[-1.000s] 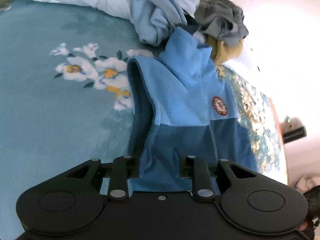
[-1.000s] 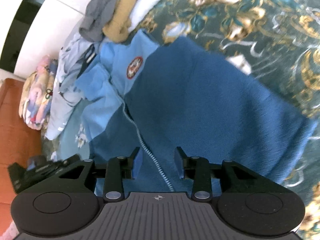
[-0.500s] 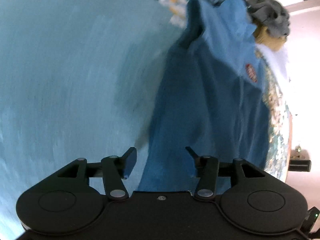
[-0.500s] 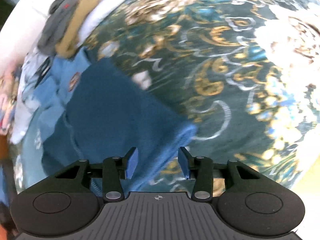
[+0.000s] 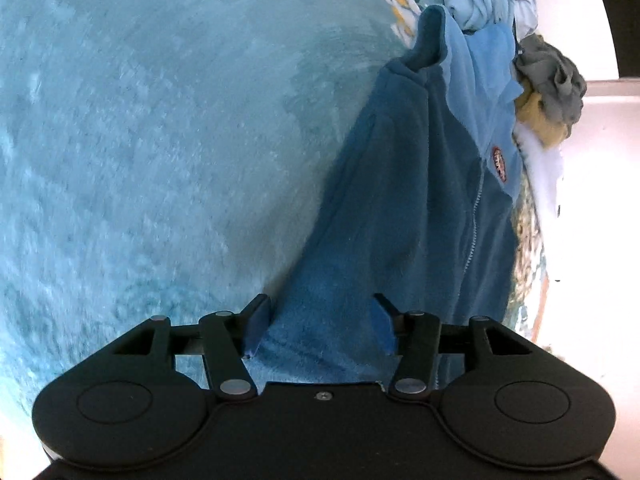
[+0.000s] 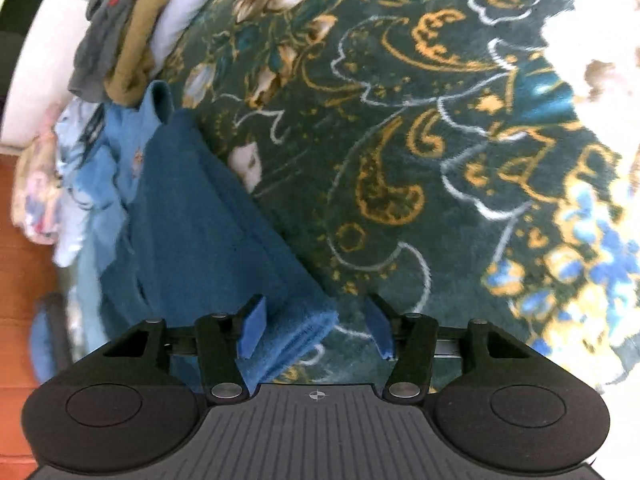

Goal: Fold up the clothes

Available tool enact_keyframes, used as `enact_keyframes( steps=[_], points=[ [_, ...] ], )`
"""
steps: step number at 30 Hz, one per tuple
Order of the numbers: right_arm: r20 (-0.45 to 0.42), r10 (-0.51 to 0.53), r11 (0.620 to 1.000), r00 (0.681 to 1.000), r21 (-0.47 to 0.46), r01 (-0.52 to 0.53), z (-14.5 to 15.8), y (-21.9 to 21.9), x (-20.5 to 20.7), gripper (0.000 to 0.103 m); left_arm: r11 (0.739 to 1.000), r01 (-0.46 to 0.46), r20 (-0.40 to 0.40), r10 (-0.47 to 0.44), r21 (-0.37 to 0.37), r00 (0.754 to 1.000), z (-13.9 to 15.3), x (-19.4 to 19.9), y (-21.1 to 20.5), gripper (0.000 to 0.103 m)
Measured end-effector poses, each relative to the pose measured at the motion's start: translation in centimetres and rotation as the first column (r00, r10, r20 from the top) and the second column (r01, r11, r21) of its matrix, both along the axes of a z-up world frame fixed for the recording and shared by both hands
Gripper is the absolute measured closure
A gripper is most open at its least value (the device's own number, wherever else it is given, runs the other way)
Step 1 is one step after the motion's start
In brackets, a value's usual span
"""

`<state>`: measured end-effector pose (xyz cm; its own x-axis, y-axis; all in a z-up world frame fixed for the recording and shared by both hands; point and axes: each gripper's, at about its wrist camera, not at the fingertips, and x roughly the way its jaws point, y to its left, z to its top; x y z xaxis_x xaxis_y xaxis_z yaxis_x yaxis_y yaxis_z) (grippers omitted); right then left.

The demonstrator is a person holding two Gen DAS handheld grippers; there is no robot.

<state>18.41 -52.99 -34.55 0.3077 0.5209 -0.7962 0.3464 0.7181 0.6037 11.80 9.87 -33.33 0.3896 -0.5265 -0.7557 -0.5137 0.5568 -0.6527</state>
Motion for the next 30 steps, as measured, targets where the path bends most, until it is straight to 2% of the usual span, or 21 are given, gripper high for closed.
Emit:
enact_keyframes(
  steps=[4,8,12,14,16,17,18,21,23,25,30],
  points=[
    [0.002,0.154,0.983,0.988,0.098,-0.154,-0.6,0.5,2.2,0.052,0.999,0.035,0.019,-0.034,-0.034,0.999,-0.4,0.4,0.3,0.051],
    [0.008,0.287,0.949,0.958,0.133,-0.285,-1.0,1.8,4.3,0.052,0.981,0.193,0.037,-0.192,-0.023,0.981,-0.2,2.7,-0.1,0.051],
    [-0.001,0.289,0.945,0.957,0.160,-0.285,-1.7,1.9,5.2,0.052,0.927,0.374,0.039,-0.374,0.025,0.926,-0.4,4.8,-1.1,0.050],
    [0.003,0.276,0.950,0.961,0.151,-0.273,-1.5,2.1,5.1,0.053,0.902,0.429,0.053,-0.431,0.047,0.901,-0.2,5.3,-1.9,0.044],
    [0.011,0.267,0.957,0.964,0.113,-0.267,-1.2,2.5,4.7,0.062,0.888,0.454,0.072,-0.459,0.076,0.885,0.2,5.2,-2.7,0.041],
    [0.011,0.248,0.963,0.969,0.106,-0.247,-1.1,2.6,4.4,0.071,0.888,0.450,0.077,-0.457,0.093,0.886,0.4,5.0,-3.0,0.041],
    [0.012,0.228,0.969,0.974,0.099,-0.228,-1.1,2.6,4.2,0.080,0.893,0.437,0.079,-0.446,0.108,0.891,0.5,4.8,-3.2,0.044],
    [0.027,0.180,0.979,0.983,0.090,-0.182,-0.5,3.0,3.4,0.086,0.912,0.372,0.037,-0.383,0.171,0.923,1.0,4.1,-3.0,0.081],
    [0.046,0.167,0.983,0.985,0.076,-0.170,0.2,3.5,2.9,0.088,0.917,0.351,0.017,-0.360,0.187,0.933,1.3,4.0,-3.1,0.086],
    [0.066,0.175,0.983,0.982,0.045,-0.178,1.2,4.1,2.5,0.088,0.908,0.358,0.005,-0.367,0.216,0.930,2.2,4.2,-3.8,0.089],
    [0.118,0.175,0.984,0.978,0.024,-0.179,3.5,4.5,0.8,0.090,0.899,0.363,0.018,-0.378,0.245,0.925,4.8,3.7,-4.1,0.091]
  ],
)
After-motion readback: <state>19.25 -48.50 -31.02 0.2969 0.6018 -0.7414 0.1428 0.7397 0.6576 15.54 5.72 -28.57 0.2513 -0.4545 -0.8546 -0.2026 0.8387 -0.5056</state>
